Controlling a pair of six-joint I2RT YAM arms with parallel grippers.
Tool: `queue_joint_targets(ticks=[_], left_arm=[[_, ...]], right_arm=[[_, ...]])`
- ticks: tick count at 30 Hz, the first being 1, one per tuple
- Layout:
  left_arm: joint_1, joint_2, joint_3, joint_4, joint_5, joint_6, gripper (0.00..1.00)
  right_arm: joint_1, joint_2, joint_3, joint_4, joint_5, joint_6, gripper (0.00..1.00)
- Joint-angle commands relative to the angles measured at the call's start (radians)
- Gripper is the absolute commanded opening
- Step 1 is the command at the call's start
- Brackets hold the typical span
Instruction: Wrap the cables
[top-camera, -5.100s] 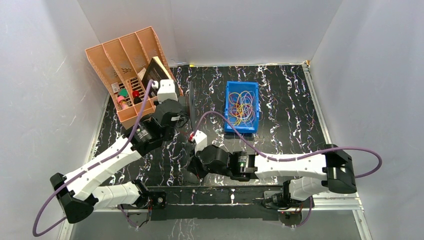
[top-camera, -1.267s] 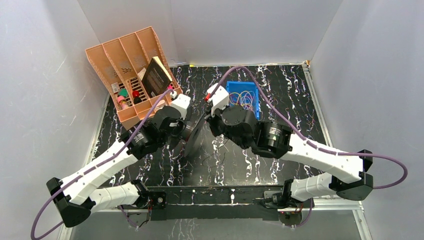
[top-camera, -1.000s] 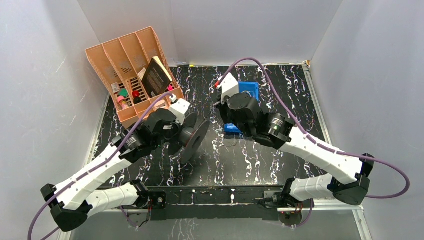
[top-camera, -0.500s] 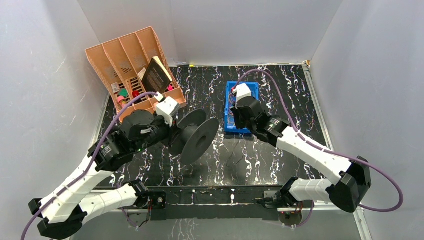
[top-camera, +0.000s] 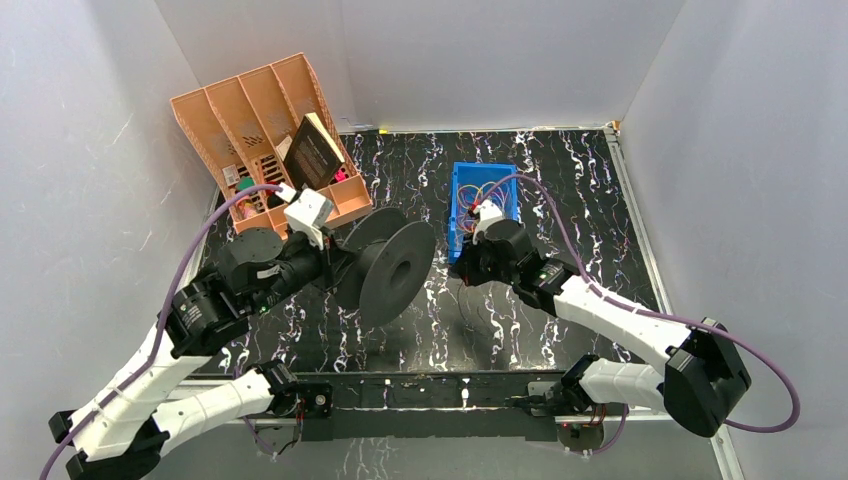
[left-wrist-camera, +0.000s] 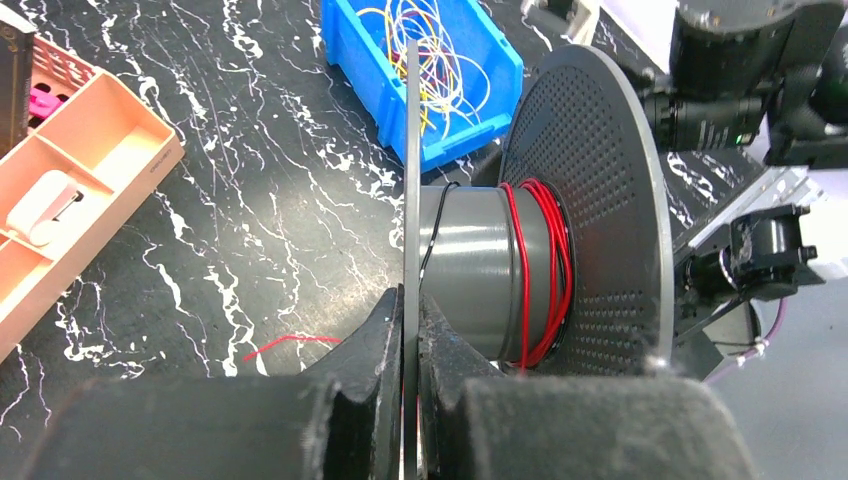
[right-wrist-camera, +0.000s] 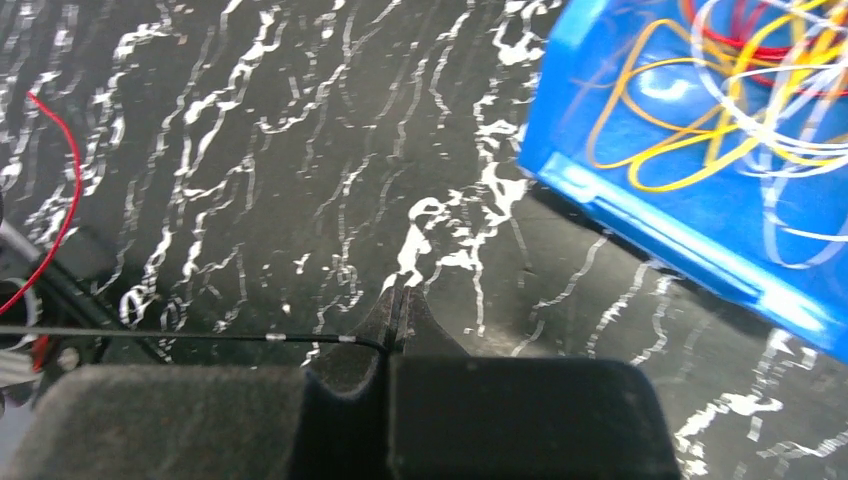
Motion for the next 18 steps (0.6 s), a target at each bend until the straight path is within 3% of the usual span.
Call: queue_joint_targets(ticks=[1, 7, 18], left_arm=[[0.002, -0.067, 0.044, 0.164, -0.110, -0.081, 0.00], [0.001, -0.070, 0.045, 0.233, -0.256, -0.154, 0.00], [0.001, 0.006, 0.011, 0.372, -0.416, -0.181, 0.00]], right_arm=[[-0.020, 0.003, -0.072, 0.118, -0.117, 0.084, 0.00], [0.008, 0.021, -0.155, 0.227, -0.214, 0.156, 0.00], [0.206, -0.020, -0.164, 0.239, -0.153, 0.213, 0.00]])
